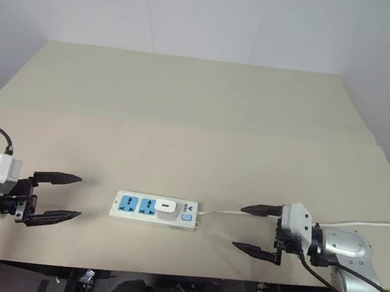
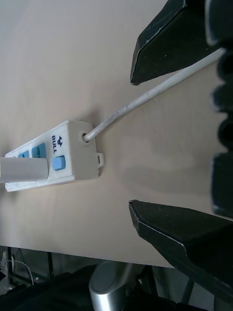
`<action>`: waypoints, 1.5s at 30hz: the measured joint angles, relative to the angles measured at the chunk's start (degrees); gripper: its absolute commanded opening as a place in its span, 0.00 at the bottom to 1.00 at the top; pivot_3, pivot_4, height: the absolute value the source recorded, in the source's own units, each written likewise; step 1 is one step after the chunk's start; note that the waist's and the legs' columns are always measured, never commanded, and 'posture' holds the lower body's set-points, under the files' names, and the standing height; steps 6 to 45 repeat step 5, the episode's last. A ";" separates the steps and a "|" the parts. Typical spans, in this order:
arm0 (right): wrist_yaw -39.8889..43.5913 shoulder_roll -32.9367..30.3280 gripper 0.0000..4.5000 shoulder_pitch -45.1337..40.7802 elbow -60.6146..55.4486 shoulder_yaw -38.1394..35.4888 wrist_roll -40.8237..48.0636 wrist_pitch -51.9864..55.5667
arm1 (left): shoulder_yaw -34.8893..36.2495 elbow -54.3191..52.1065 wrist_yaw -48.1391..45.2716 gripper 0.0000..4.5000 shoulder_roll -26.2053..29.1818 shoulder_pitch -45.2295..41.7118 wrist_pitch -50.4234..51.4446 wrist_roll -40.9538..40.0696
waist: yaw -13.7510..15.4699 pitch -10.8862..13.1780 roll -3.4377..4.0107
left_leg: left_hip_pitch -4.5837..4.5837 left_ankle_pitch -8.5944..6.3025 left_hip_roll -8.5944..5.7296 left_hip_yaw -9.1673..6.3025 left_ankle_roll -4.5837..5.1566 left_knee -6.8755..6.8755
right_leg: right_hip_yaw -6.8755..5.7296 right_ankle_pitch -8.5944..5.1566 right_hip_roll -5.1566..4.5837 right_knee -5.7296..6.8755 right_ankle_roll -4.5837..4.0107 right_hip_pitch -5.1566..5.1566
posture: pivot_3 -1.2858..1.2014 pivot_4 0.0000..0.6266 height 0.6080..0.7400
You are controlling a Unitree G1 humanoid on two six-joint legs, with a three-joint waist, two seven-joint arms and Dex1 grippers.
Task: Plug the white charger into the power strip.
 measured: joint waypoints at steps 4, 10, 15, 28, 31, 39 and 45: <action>-0.47 0.00 0.99 0.22 -0.07 0.00 -0.01 0.00 | -0.08 0.02 -0.03 1.00 0.00 -0.31 0.00 0.27 | 0.02 0.00 0.00 | -0.01 0.00 0.00 0.01 0.00 0.01 | 0.00 0.00 0.00 0.00 0.00 0.00 | 0.52 0.24 1.00; -0.50 0.00 0.99 0.23 -0.07 0.00 -0.02 0.00 | -0.15 0.02 -0.04 1.00 0.00 -0.31 0.00 0.29 | 0.02 0.00 0.00 | -0.01 0.00 -0.01 0.01 0.00 0.01 | 0.00 0.00 0.00 0.00 0.00 0.00 | 0.52 0.24 1.00; -0.50 0.00 0.99 0.23 -0.07 0.00 -0.02 0.00 | -0.15 0.02 -0.04 1.00 0.00 -0.31 0.00 0.29 | 0.02 0.00 0.00 | -0.01 0.00 -0.01 0.01 0.00 0.01 | 0.00 0.00 0.00 0.00 0.00 0.00 | 0.52 0.24 1.00; -0.50 0.00 0.99 0.23 -0.07 0.00 -0.02 0.00 | -0.15 0.02 -0.04 1.00 0.00 -0.31 0.00 0.29 | 0.02 0.00 0.00 | -0.01 0.00 -0.01 0.01 0.00 0.01 | 0.00 0.00 0.00 0.00 0.00 0.00 | 0.52 0.24 1.00; -0.50 0.00 0.99 0.23 -0.07 0.00 -0.02 0.00 | -0.15 0.02 -0.04 1.00 0.00 -0.31 0.00 0.29 | 0.02 0.00 0.00 | -0.01 0.00 -0.01 0.01 0.00 0.01 | 0.00 0.00 0.00 0.00 0.00 0.00 | 0.52 0.24 1.00; -0.50 0.00 0.99 0.23 -0.07 0.00 -0.02 0.00 | -0.15 0.02 -0.04 1.00 0.00 -0.31 0.00 0.29 | 0.02 0.00 0.00 | -0.01 0.00 -0.01 0.01 0.00 0.01 | 0.00 0.00 0.00 0.00 0.00 0.00 | 0.52 0.24 1.00; -0.50 0.00 0.99 0.23 -0.07 0.00 -0.02 0.00 | -0.15 0.02 -0.04 1.00 0.00 -0.31 0.00 0.29 | 0.02 0.00 0.00 | -0.01 0.00 -0.01 0.01 0.00 0.01 | 0.00 0.00 0.00 0.00 0.00 0.00 | 0.52 0.24 1.00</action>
